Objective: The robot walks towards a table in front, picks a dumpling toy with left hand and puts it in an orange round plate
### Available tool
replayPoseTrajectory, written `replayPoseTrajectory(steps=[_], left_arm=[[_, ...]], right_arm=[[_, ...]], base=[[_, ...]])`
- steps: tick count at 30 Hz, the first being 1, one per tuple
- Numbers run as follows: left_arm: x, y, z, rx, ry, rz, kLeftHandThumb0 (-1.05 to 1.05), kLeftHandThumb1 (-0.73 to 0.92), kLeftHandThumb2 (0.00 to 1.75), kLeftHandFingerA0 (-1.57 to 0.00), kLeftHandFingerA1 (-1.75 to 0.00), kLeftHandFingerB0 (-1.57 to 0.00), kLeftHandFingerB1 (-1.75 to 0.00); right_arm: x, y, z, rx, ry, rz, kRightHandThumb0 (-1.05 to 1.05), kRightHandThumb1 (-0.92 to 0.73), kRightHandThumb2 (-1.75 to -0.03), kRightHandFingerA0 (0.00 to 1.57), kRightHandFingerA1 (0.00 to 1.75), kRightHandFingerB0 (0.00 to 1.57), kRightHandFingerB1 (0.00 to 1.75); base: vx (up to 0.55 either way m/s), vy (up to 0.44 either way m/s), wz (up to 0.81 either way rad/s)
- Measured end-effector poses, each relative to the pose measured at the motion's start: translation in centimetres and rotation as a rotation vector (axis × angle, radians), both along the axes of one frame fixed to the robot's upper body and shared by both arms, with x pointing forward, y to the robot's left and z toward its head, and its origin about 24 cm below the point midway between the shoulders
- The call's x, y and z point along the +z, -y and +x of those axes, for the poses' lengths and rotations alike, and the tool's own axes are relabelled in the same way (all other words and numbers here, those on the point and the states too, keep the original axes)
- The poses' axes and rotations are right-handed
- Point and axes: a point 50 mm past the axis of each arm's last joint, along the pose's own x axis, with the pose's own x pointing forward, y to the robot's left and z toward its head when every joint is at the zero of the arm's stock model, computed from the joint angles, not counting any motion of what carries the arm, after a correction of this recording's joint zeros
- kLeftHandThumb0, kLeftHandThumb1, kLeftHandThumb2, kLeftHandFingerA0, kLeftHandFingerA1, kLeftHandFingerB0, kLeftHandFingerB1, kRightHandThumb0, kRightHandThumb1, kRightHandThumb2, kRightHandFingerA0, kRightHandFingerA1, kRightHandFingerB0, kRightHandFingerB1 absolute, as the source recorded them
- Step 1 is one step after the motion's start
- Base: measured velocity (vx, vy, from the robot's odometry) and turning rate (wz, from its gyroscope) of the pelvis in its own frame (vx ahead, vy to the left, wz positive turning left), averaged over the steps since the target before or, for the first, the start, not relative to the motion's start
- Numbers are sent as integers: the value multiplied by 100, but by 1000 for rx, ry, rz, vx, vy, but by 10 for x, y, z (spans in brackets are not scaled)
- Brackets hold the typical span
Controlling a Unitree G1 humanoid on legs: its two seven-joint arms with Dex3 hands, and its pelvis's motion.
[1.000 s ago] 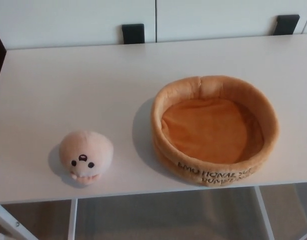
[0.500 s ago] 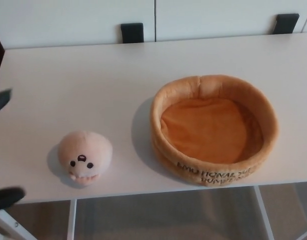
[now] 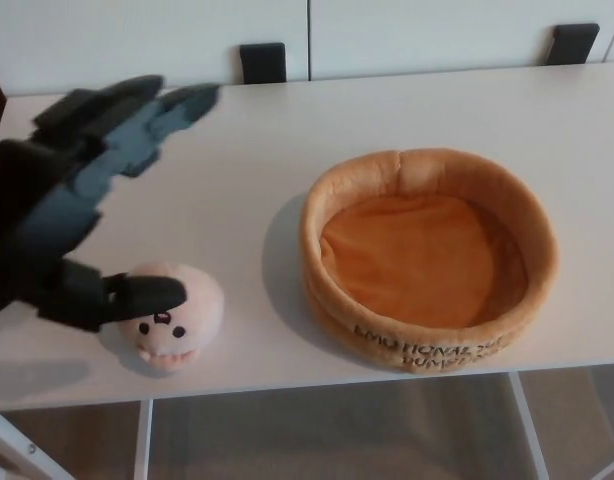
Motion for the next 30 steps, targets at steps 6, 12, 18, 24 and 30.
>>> replayPoseTrajectory(steps=[6,12,18,24,30], left_arm=[[-16,15,16,3,-103,110,-58,39,70,0,0,0,-7],[-38,20,25,41,-241,254,-28,36,64,0,0,0,-13],[-46,20,30,80,-331,375,-19,38,67,0,0,0,-13],[-46,17,35,123,-415,478,-25,46,53,0,0,0,-12],[-49,13,37,181,-500,605,-43,45,54,0,0,0,-3]], right_arm=[[1,0,6,2,16,0,-42,-74,-62,48,39,28,31],[2,1,13,-5,39,-2,-43,-73,-62,54,43,28,30],[3,1,20,-5,57,-5,-43,-72,-61,55,45,27,30],[3,1,24,-8,69,-8,-29,-50,-96,52,68,11,46],[4,2,25,-11,71,-16,-28,-49,-96,50,67,12,47]], base=[[0,0,0],[0,0,0],[0,0,0],[0,0,0],[0,0,0]])
